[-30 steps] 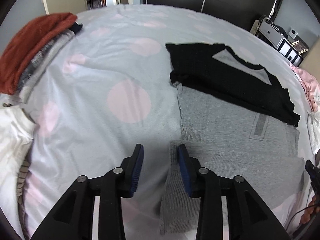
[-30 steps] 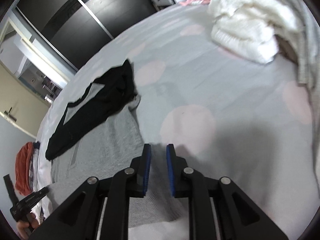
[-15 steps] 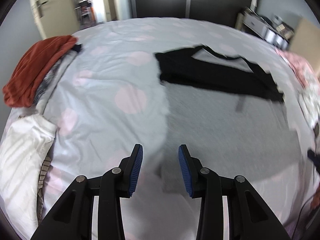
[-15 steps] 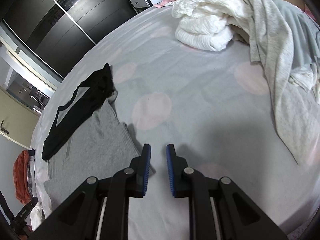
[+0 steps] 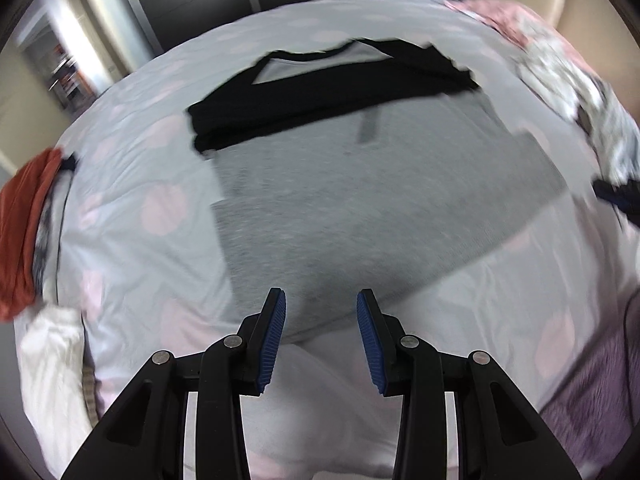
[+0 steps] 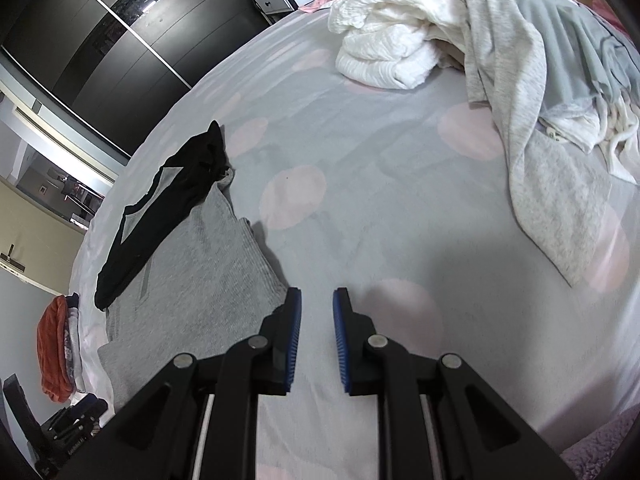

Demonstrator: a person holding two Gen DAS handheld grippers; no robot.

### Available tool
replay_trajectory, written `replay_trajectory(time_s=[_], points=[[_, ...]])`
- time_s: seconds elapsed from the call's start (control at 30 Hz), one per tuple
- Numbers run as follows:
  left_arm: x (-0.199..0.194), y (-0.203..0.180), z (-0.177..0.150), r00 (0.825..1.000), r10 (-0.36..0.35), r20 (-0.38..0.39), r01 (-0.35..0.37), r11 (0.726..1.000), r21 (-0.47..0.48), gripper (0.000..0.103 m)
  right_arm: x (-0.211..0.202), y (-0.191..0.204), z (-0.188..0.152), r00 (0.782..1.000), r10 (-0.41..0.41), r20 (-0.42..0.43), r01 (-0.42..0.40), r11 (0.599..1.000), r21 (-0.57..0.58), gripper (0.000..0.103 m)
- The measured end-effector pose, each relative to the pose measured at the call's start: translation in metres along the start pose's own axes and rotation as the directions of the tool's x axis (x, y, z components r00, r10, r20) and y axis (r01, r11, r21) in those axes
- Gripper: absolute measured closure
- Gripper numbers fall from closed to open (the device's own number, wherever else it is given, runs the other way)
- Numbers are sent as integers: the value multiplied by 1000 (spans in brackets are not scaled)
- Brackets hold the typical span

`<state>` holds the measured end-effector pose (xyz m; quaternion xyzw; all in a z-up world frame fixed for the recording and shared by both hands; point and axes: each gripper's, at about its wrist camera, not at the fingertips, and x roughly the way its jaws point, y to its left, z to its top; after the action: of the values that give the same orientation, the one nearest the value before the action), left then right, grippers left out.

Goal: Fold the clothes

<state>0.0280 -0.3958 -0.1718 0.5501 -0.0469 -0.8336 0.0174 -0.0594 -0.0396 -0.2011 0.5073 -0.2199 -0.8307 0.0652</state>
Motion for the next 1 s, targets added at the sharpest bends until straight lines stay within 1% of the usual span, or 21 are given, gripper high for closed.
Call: replay_trajectory(time_s=[0.1, 0.17, 0.23, 0.3, 0.37, 0.4, 0.53, 0.73, 0.8, 0.87, 0.93, 0.97, 1.0], points=[[-5, -13, -2, 1000, 19, -12, -17, 990, 140, 64, 1, 2, -1, 1000, 2, -5, -2, 1000, -8, 87], [-3, -19, -7, 998, 53, -35, -43, 969, 243, 64, 3, 3, -1, 1000, 5, -11, -5, 1000, -9, 87], [1, -20, -13, 995, 79, -65, -56, 950, 308, 64, 4, 3, -1, 1000, 7, -19, -8, 1000, -7, 87], [8, -19, -20, 990, 106, -90, -68, 934, 350, 63, 6, 3, -1, 1000, 9, -25, -9, 1000, -2, 87], [16, -15, -23, 986, 133, -101, -90, 933, 350, 59, 8, 3, -1, 999, 14, -33, -14, 1000, 2, 87], [20, -12, -23, 985, 137, -109, -92, 935, 342, 59, 9, 4, -1, 999, 15, -39, -15, 1000, 2, 87], [34, -9, -19, 982, 116, -147, -63, 943, 326, 57, 13, 6, -2, 998, 21, -53, -21, 1000, -5, 87], [62, -9, -20, 965, 128, -228, -45, 940, 338, 55, 18, 5, 0, 998, 27, -64, -26, 1000, 12, 87], [70, -8, -18, 960, 149, -237, -63, 940, 336, 55, 21, 6, 0, 997, 25, -71, -25, 1000, 8, 87], [73, -5, -15, 963, 145, -229, -69, 948, 311, 55, 24, 10, -1, 996, 20, -83, -21, 1000, -11, 87], [72, -3, -13, 967, 140, -213, -75, 955, 287, 63, 28, 16, -2, 995, 18, -96, -23, 999, -47, 87], [71, -3, -12, 969, 143, -202, -83, 956, 282, 70, 28, 20, -3, 995, 20, -98, -26, 998, -65, 87], [69, -2, -12, 971, 147, -191, -90, 956, 278, 79, 28, 23, -4, 995, 21, -96, -29, 996, -83, 87]])
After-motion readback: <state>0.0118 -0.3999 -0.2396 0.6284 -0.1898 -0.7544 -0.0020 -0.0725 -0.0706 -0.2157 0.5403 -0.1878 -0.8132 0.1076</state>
